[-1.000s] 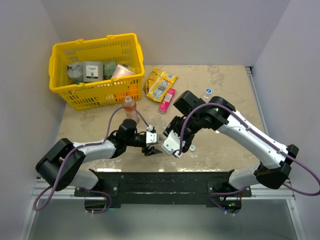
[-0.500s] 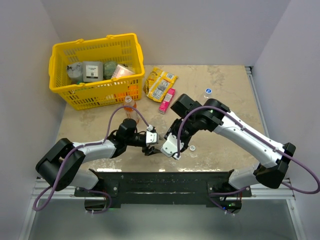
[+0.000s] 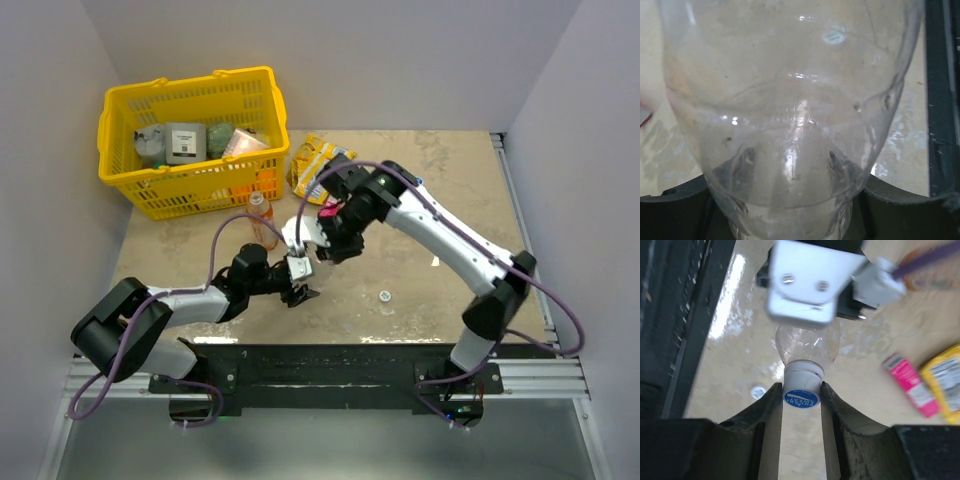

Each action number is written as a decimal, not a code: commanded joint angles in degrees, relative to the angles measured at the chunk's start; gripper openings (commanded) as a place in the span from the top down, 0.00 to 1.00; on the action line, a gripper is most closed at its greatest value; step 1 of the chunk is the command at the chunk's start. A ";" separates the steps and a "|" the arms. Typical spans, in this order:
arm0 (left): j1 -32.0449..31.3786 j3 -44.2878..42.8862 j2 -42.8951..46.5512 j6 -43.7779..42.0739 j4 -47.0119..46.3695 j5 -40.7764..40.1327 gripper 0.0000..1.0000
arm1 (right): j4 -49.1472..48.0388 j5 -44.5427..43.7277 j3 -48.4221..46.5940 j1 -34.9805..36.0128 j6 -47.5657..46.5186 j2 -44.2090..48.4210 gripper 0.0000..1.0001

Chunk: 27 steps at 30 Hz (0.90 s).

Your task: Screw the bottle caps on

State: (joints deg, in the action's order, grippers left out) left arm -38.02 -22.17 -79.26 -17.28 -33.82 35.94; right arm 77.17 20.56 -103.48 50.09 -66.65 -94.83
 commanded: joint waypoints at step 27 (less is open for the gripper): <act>0.58 -1.55 3.15 -0.82 -0.29 4.65 1.00 | -1.04 4.33 -3.51 -7.21 0.16 7.78 0.01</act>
State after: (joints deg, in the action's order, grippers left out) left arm -38.00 -20.82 -77.65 -13.93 -37.45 30.50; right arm 75.18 26.24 -115.87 37.63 -49.10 -95.00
